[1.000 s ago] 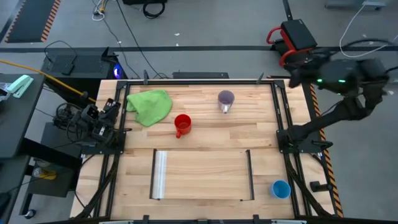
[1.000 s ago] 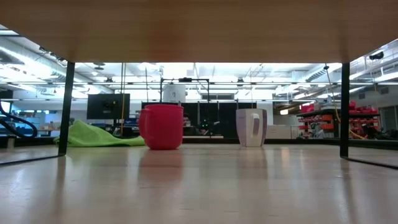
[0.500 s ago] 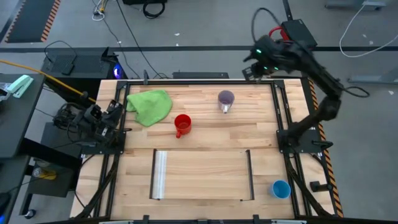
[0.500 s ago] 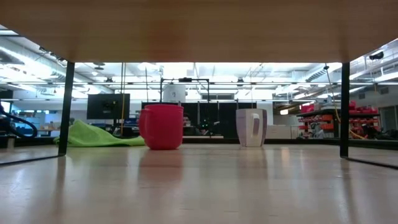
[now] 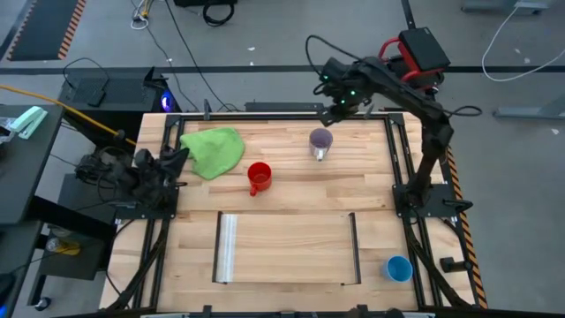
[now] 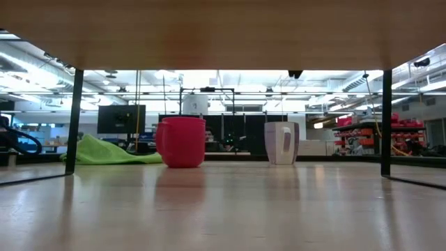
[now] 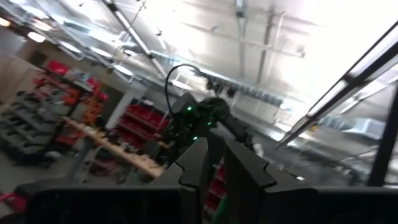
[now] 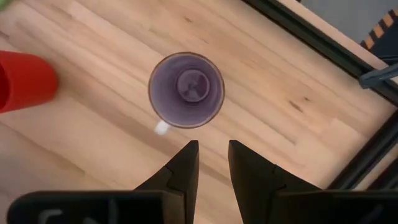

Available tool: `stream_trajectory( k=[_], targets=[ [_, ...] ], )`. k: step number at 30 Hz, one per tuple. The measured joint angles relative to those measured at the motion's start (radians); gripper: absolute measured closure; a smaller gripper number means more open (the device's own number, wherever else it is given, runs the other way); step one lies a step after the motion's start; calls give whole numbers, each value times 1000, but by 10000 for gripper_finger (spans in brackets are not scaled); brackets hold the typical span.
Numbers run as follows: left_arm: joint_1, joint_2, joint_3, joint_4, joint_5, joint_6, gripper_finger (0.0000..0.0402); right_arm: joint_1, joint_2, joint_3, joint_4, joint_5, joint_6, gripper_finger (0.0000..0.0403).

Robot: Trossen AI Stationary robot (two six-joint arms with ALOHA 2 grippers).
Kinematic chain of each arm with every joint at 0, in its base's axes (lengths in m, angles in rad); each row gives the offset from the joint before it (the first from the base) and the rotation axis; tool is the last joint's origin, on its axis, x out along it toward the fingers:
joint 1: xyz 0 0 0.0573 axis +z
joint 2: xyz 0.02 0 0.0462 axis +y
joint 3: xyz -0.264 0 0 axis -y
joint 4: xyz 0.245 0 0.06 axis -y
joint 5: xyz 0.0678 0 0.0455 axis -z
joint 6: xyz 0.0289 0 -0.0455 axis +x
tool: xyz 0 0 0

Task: Stack small to large cups/mugs on shelf
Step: Put the purple mug on the shelf

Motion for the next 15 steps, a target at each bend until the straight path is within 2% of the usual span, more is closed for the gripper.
stream_trajectory(
  k=[5, 15],
  targets=[
    [0, 0, 0, -84, -49, -29, 332, 12, 47, 0, 0, 12, -4, 305],
    [0, 0, 0, -165, -85, -80, 311, 12, 124, -8, 34, 37, -39, 269]
  ],
)
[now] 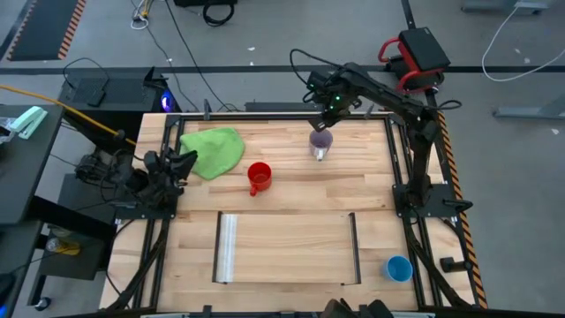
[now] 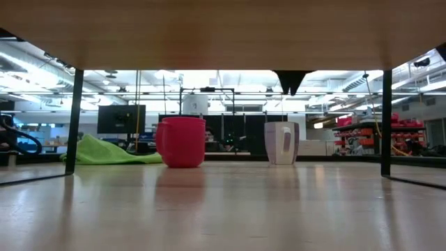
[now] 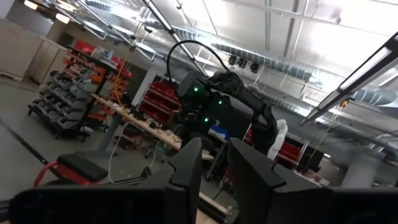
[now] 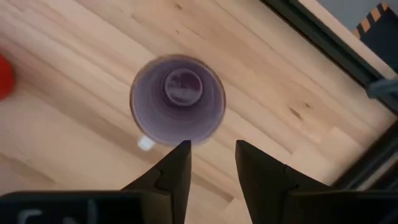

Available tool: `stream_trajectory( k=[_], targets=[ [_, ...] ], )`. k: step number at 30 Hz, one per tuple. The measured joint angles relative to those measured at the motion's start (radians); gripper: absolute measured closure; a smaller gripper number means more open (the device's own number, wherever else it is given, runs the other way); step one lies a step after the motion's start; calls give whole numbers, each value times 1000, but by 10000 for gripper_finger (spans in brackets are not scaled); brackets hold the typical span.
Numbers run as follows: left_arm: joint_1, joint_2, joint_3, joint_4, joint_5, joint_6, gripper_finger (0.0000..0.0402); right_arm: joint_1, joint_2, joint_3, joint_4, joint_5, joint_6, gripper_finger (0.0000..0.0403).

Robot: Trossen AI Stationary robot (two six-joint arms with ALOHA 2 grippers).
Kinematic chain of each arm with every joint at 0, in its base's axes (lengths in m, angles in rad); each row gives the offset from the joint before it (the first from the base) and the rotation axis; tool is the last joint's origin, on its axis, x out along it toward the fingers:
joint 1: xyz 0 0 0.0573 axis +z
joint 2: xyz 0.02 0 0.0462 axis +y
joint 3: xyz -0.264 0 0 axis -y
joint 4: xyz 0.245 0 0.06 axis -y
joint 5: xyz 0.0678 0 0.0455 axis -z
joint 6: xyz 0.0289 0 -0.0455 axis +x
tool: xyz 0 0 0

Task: Stack small to large cups/mugs on shelf
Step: Put the purple mug on the shelf

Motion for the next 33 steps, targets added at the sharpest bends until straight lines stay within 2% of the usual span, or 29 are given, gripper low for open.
stream_trajectory(
  k=[3, 7, 12, 17, 21, 33],
  targets=[
    [0, 0, 0, -12, 0, -20, 309, 0, -3, -57, 63, -12, -17, 272],
    [0, 0, 0, -28, -1, -43, 308, -6, -57, -209, 158, -19, -24, 283],
    [0, 0, 0, -40, -26, -48, 308, -35, -139, -397, 308, -72, 17, 299],
    [0, 0, 0, -40, -42, -49, 308, -42, -181, -514, 414, -96, 58, 309],
    [0, 0, 0, -41, -42, -55, 309, -45, -183, -551, 457, -101, 87, 309],
    [0, 0, 0, -74, -43, -102, 307, -76, -159, -552, 554, -91, 195, 309]
  ],
)
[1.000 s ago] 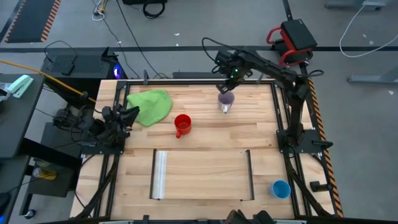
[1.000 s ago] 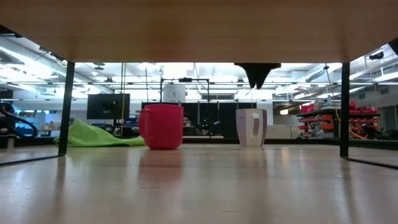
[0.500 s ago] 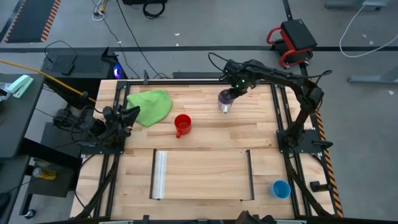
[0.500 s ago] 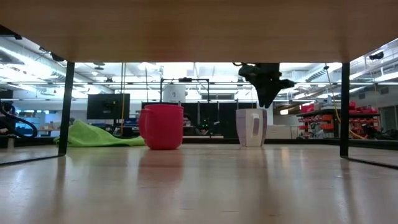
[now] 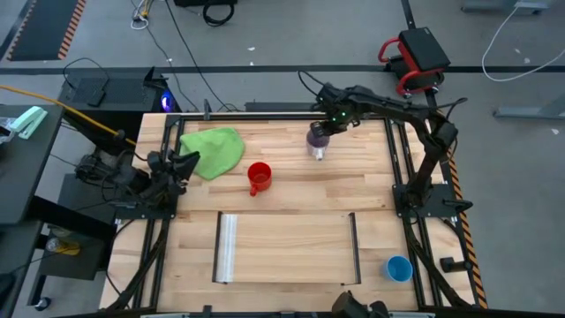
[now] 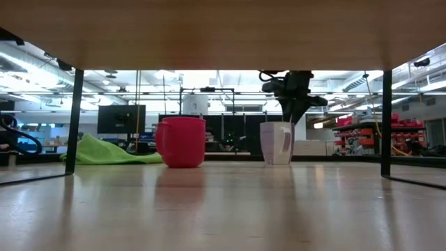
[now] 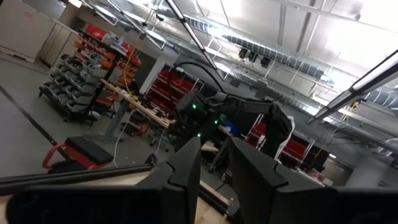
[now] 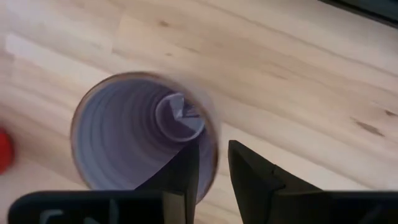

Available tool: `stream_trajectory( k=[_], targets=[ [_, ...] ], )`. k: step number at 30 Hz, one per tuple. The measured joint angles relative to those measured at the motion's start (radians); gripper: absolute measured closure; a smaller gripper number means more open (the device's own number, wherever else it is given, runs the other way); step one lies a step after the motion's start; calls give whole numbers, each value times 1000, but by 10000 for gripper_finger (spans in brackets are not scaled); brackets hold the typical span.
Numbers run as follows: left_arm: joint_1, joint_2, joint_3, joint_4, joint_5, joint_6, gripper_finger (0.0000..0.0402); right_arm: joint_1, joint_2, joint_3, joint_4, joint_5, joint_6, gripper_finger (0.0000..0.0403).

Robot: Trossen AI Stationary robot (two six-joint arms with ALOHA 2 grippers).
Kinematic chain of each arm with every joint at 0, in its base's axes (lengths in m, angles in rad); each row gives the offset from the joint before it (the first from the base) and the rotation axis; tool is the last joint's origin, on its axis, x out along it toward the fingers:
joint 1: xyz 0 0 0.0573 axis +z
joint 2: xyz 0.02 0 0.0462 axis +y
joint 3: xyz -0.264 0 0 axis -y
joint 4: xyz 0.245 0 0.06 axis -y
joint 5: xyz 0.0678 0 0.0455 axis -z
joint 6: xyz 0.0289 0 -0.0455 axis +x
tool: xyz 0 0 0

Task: Stack small to large cups/mugs on shelf
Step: Put the purple mug on the shelf

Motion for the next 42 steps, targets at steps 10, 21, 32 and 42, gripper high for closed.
stream_trajectory(
  k=[10, 21, 32, 42],
  targets=[
    [0, 0, 0, -31, -2, -24, 306, -17, 8, 0, 11, 24, 27, 307],
    [0, 0, 0, -31, -2, -24, 304, 4, 21, 0, 23, 40, 25, 308],
    [0, 0, 0, -31, -10, -24, 305, 11, -22, 1, -26, 20, -22, 308],
    [0, 0, 0, -33, -41, -22, 307, 49, -291, 1, -144, 35, -111, 308]
  ],
)
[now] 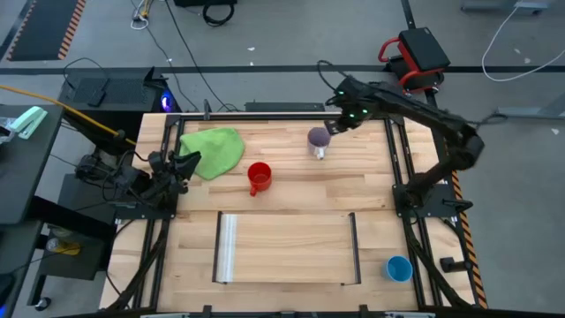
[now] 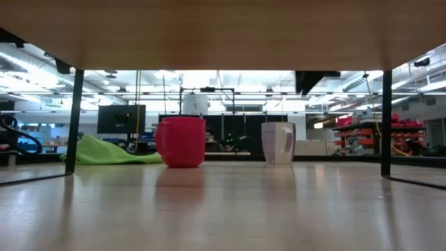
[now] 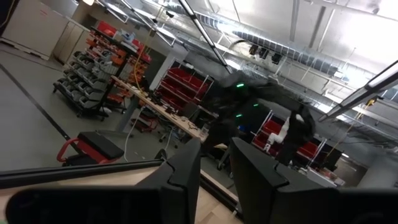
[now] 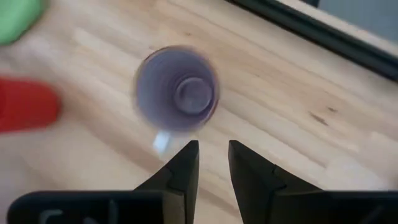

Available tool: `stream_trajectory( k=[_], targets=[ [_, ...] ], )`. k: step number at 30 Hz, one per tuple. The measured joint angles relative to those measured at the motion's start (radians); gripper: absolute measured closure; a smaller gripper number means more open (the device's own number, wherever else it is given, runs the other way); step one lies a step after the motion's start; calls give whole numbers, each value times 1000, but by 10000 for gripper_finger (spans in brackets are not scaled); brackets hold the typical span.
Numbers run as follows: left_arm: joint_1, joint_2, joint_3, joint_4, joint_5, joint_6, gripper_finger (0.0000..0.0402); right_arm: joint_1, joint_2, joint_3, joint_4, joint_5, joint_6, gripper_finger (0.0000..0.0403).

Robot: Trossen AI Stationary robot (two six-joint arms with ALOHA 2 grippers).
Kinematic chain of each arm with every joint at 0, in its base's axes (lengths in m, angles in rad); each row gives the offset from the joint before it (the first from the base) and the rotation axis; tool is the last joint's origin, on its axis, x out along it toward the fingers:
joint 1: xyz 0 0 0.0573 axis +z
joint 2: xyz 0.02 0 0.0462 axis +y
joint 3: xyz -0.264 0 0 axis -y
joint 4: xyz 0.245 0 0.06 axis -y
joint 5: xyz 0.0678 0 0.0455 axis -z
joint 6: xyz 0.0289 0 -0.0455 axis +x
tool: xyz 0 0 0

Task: Stack small to large cups/mugs on shelf
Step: Put the purple mug on the shelf

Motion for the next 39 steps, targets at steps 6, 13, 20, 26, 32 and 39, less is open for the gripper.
stream_trajectory(
  k=[6, 13, 20, 26, 32, 39],
  targets=[
    [0, 0, 0, -1, -4, 0, 306, 166, -203, 0, -126, 187, -42, 308],
    [0, 0, 0, -1, -11, 11, 312, 315, -330, -2, -239, 309, 127, 312],
    [0, 0, 0, -2, -12, 19, 311, 440, -463, -231, 102, 225, 134, 314],
    [0, 0, 0, -1, -12, -1, 317, 409, -657, -734, 654, 72, 185, 316],
    [0, 0, 0, -3, -13, -4, 313, 341, -695, -1086, 1100, -4, 239, 316],
    [0, 0, 0, -10, -14, -30, 319, 246, -648, -1255, 1473, -43, 320, 308]
  ],
)
